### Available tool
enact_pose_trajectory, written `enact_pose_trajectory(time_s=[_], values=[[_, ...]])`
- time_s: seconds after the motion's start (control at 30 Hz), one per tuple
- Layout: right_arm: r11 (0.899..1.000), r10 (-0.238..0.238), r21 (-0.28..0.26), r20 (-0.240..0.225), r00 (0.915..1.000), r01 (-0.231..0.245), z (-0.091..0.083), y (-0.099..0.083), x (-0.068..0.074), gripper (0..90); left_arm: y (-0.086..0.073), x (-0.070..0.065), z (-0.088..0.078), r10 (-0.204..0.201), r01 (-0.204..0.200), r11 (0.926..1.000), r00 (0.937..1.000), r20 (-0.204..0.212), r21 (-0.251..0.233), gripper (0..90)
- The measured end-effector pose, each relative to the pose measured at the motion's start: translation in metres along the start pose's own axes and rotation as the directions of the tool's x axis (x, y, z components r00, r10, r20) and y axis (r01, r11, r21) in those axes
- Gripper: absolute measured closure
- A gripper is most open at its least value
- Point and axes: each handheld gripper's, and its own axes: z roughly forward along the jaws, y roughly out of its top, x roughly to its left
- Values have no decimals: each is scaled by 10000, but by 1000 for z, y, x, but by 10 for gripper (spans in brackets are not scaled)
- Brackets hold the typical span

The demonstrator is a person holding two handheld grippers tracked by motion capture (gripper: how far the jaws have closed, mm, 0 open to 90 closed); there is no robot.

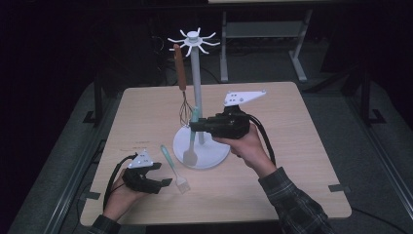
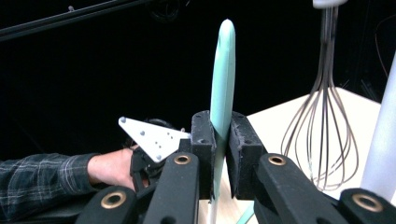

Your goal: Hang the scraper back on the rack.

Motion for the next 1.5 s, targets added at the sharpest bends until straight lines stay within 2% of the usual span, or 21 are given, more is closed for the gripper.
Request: enact_pose_trajectory(time_s=[0.5,0.73,0.77,0.97,1.03,1.17,1.5], values=[[9976,-420,-532,286,9987,435,-3,41,4,821,0,2,-1,-58,58,10000,10000,-5,5,252],[9957,-623,-663,296,9976,641,-4,53,7,822,-1,2,0,-151,150,9999,9999,40,12,252],[9949,-662,-745,264,9975,680,-4,58,8,822,-1,3,-1,-8,8,9999,10000,40,139,251],[9930,-764,-890,170,9969,776,-5,67,11,822,-1,4,-1,24,-25,9998,10000,41,181,252],[9912,-855,-1005,133,9963,864,-6,73,13,822,-1,3,-1,-112,112,9999,9999,57,90,251],[9886,-1007,-1109,126,9948,1015,-8,81,15,822,-1,4,-1,-138,138,9999,9999,52,70,251],[9863,-1011,-1283,268,9945,1037,-7,95,11,822,-1,4,-1,-162,162,9999,9999,59,21,252]])
